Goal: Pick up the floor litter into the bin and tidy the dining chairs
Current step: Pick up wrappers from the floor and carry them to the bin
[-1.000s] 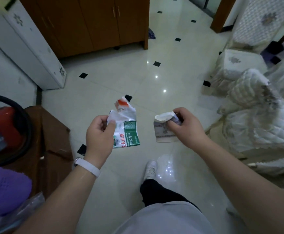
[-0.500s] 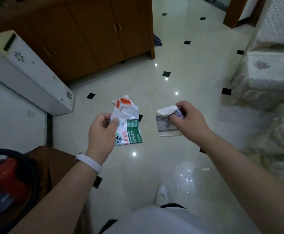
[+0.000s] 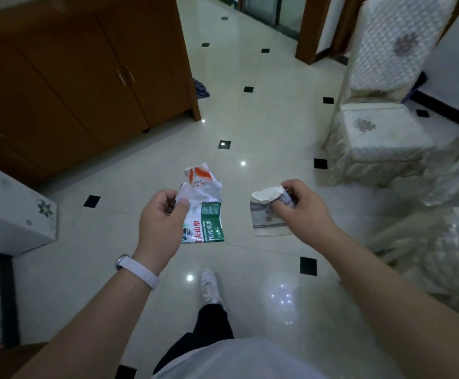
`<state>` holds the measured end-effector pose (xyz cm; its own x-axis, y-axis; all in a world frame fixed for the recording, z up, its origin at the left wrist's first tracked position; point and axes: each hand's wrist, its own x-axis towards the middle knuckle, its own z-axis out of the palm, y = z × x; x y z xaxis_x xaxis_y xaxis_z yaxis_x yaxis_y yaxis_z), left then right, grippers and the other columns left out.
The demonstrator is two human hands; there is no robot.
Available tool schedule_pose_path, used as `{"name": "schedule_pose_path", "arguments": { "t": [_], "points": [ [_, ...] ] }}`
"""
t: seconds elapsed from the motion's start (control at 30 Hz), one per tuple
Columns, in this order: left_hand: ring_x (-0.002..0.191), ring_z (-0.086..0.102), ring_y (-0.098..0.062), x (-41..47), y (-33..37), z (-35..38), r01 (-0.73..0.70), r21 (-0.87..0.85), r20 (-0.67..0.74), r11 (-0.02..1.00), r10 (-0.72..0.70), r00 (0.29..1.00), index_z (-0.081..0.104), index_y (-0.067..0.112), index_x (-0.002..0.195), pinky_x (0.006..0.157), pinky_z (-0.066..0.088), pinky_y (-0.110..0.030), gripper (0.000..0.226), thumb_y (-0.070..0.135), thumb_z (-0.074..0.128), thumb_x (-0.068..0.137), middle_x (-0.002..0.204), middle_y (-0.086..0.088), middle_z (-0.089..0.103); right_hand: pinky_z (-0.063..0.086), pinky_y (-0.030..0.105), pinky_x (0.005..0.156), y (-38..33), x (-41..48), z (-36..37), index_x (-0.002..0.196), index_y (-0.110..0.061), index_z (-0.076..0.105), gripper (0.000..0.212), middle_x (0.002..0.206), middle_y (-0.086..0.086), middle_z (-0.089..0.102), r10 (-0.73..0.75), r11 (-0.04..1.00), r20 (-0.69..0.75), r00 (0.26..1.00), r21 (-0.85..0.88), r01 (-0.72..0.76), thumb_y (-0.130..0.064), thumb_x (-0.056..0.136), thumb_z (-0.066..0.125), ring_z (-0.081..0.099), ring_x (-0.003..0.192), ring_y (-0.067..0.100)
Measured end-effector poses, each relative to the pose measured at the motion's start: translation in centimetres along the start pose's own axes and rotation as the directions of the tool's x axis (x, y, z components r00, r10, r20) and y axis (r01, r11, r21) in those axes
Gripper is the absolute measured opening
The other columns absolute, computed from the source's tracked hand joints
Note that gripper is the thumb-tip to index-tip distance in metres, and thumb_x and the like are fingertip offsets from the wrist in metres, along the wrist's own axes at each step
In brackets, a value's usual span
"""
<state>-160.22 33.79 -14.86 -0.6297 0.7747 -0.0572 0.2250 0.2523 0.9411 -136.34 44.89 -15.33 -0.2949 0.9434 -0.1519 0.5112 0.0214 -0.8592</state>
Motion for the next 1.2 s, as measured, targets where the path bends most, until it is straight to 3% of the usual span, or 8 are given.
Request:
{"name": "schedule_pose_path", "arguments": {
  "t": [0.17, 0.3, 0.47, 0.7, 0.87, 0.97, 1.1, 1.2],
  "points": [
    [0.073, 0.070, -0.029, 10.8, 1.3, 2.6, -0.019, -0.045, 0.107, 0.999, 0.024, 0.994, 0.064, 0.015, 0.091, 0.062, 0.056, -0.043, 0.007, 0.015, 0.060, 0.097, 0.086, -0.012, 0.070, 0.039, 0.016, 0.051, -2.6, 7.9, -0.6, 0.095, -0.032, 0.058, 0.016, 0.078, -0.007, 0.062, 0.023, 1.000, -0.103, 0.994, -0.013, -0.024, -0.033, 0.085, 0.071, 0.052, 0.057, 0.001],
    [0.071, 0.071, -0.023, 19.3, 3.1, 4.4, -0.021, -0.085, 0.195, 0.996, 0.037, 0.980, 0.064, 0.015, 0.092, 0.058, 0.057, -0.037, 0.007, 0.016, 0.059, 0.097, 0.086, -0.009, 0.070, 0.046, 0.027, 0.063, -5.9, 14.2, -1.0, 0.097, -0.030, 0.059, 0.018, 0.083, -0.009, 0.064, 0.040, 0.996, -0.178, 0.983, -0.073, -0.053, -0.032, 0.085, 0.071, 0.057, 0.069, 0.005],
    [0.062, 0.066, -0.009, 29.3, 5.9, 8.0, -0.075, -0.094, 0.270, 0.993, 0.098, 0.958, 0.065, 0.010, 0.094, 0.051, 0.050, -0.023, 0.007, 0.014, 0.059, 0.097, 0.079, -0.003, 0.069, 0.048, 0.028, 0.070, -9.2, 21.3, -2.5, 0.105, -0.029, 0.060, 0.022, 0.088, -0.011, 0.064, 0.017, 0.984, -0.260, 0.965, -0.167, -0.063, -0.035, 0.086, 0.068, 0.060, 0.081, 0.005],
    [0.058, 0.062, -0.003, 37.9, 8.8, 15.2, -0.147, -0.092, 0.343, 0.985, 0.170, 0.924, 0.064, 0.018, 0.088, 0.051, 0.048, -0.021, 0.009, 0.015, 0.060, 0.096, 0.077, -0.001, 0.067, 0.053, 0.037, 0.077, -8.5, 29.1, -5.9, 0.105, -0.029, 0.060, 0.023, 0.088, -0.009, 0.065, 0.079, 0.991, -0.397, 0.914, -0.065, -0.114, -0.034, 0.085, 0.069, 0.063, 0.083, 0.012],
    [0.064, 0.065, -0.014, 43.7, 10.0, 21.3, -0.149, -0.053, 0.373, 0.987, 0.158, 0.914, 0.064, 0.014, 0.091, 0.053, 0.052, -0.029, 0.005, 0.015, 0.061, 0.095, 0.079, -0.008, 0.069, 0.052, 0.037, 0.075, -5.1, 36.1, -8.0, 0.103, -0.026, 0.061, 0.020, 0.086, -0.008, 0.065, 0.140, 0.988, -0.408, 0.902, -0.001, -0.154, -0.032, 0.086, 0.070, 0.063, 0.080, 0.013],
    [0.067, 0.068, -0.021, 47.3, 11.0, 24.7, -0.120, -0.035, 0.378, 0.992, 0.125, 0.917, 0.064, 0.016, 0.089, 0.056, 0.055, -0.035, 0.007, 0.015, 0.061, 0.095, 0.082, -0.011, 0.070, 0.050, 0.030, 0.071, -3.4, 41.3, -9.7, 0.101, -0.027, 0.060, 0.017, 0.089, -0.009, 0.066, 0.180, 0.984, -0.407, 0.895, 0.066, -0.167, -0.030, 0.088, 0.069, 0.062, 0.080, 0.008],
    [0.061, 0.067, -0.012, 52.9, 14.0, 30.2, -0.103, -0.004, 0.348, 0.995, 0.098, 0.932, 0.064, 0.017, 0.086, 0.056, 0.052, -0.034, 0.011, 0.012, 0.061, 0.095, 0.077, -0.005, 0.070, 0.040, 0.012, 0.057, -2.2, 49.9, -13.8, 0.101, -0.029, 0.060, 0.017, 0.084, -0.013, 0.064, 0.178, 0.984, -0.384, 0.906, 0.066, -0.165, -0.032, 0.087, 0.069, 0.057, 0.071, -0.005],
    [0.064, 0.067, -0.017, 56.7, 17.1, 34.8, -0.139, 0.005, 0.355, 0.990, 0.128, 0.926, 0.064, 0.018, 0.086, 0.059, 0.056, -0.041, 0.011, 0.012, 0.061, 0.095, 0.078, -0.008, 0.070, 0.041, 0.010, 0.055, -2.4, 55.4, -18.1, 0.099, -0.031, 0.059, 0.015, 0.083, -0.012, 0.064, 0.155, 0.988, -0.375, 0.914, 0.059, -0.143, -0.035, 0.087, 0.068, 0.058, 0.072, -0.003]
  ]
}}
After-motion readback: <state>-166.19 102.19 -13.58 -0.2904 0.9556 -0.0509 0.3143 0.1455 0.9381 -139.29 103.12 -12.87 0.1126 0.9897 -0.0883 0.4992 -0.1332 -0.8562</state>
